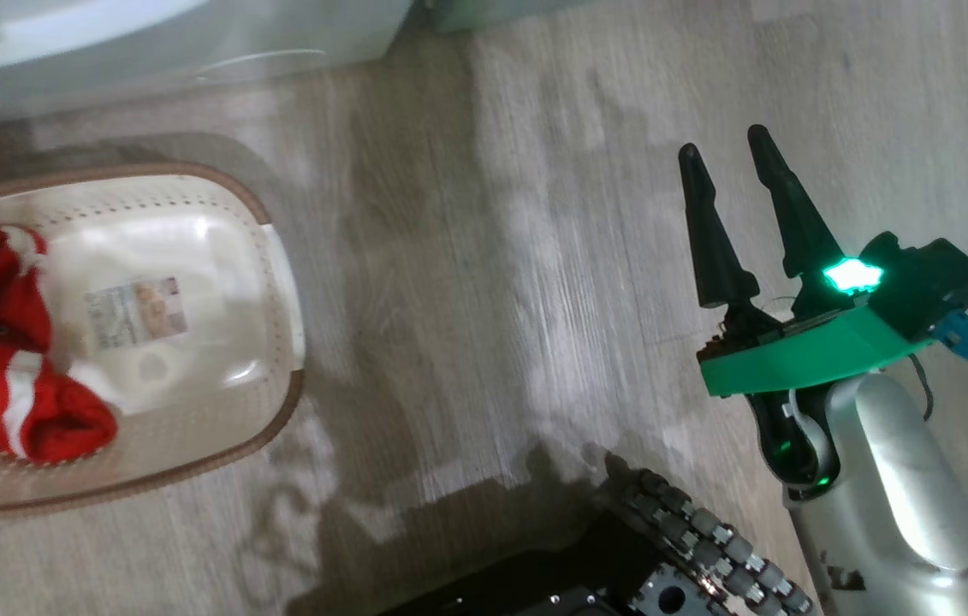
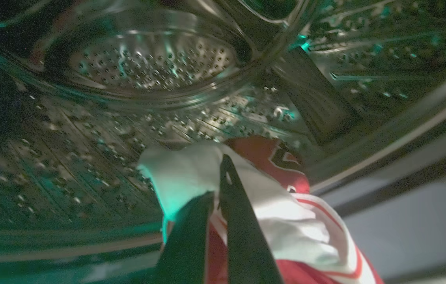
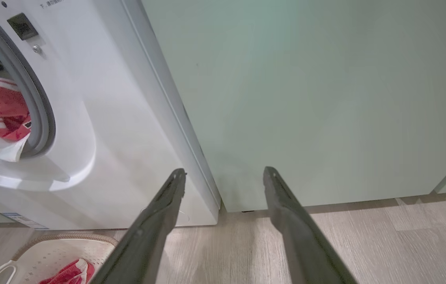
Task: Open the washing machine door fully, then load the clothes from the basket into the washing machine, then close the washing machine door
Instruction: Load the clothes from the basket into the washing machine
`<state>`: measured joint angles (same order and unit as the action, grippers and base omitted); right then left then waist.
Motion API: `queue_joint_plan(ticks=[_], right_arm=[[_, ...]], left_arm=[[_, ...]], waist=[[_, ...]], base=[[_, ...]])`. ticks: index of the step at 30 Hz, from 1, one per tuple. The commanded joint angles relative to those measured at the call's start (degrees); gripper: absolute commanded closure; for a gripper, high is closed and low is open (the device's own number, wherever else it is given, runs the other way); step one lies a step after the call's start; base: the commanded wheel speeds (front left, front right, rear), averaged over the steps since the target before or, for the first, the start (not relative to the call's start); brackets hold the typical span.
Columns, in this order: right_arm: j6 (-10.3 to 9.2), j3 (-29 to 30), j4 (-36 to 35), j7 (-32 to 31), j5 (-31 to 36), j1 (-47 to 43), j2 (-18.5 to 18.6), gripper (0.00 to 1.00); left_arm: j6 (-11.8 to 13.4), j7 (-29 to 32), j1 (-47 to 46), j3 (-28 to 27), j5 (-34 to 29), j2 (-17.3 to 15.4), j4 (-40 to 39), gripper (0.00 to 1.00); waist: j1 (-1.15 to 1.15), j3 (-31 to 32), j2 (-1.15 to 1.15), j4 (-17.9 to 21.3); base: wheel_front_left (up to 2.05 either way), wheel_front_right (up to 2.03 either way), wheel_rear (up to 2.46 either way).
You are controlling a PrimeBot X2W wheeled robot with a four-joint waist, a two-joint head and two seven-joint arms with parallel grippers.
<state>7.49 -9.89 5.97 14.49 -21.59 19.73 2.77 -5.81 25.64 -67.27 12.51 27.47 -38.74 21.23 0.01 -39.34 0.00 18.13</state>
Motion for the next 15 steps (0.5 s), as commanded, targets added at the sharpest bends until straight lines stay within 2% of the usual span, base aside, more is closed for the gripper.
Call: queue_joint_plan(ticks=[1,7,9,12,15], right_arm=[[0.0,-1.3,-2.0,0.5,-0.5,-0.1,0.1,0.0],[0.0,-2.1,-3.0,0.5,-1.3,0.4,0.1,0.0],[0.0,-2.5,-3.5,0.5,-1.8,0.9,0.1,0.0],[0.0,-2.8,-3.9,0.5,-2.1,1.3,0.1,0.0],[0.0,-2.7,-3.9,0.5,-2.2,1.4,0.1,0.0]], left_arm=[[0.4,-0.2,-3.5,-1.9,-1.3,-4.1,-1.2,1.0],[0.3,-5.3,-10.8,-1.1,-5.0,-5.3,2.3,1.0],[1.2,-10.7,-13.4,-1.0,-7.3,-5.6,4.3,1.0],[2.5,-16.4,-14.0,-0.9,-9.1,-5.8,7.0,1.0],[2.8,-18.8,-12.7,-1.0,-8.9,-5.4,11.0,1.0]], waist=[[-0.01,-1.9,0.0,1.9],[-0.01,-4.7,0.0,3.7],[-0.01,-6.0,0.0,4.3],[-0.01,-6.9,0.0,4.7],[-0.01,-7.2,0.0,4.8]], base=[[0.0,0.0,0.0],[0.0,0.0,0.0],[0.0,0.0,0.0],[0.0,0.0,0.0],[0.0,0.0,0.0]])
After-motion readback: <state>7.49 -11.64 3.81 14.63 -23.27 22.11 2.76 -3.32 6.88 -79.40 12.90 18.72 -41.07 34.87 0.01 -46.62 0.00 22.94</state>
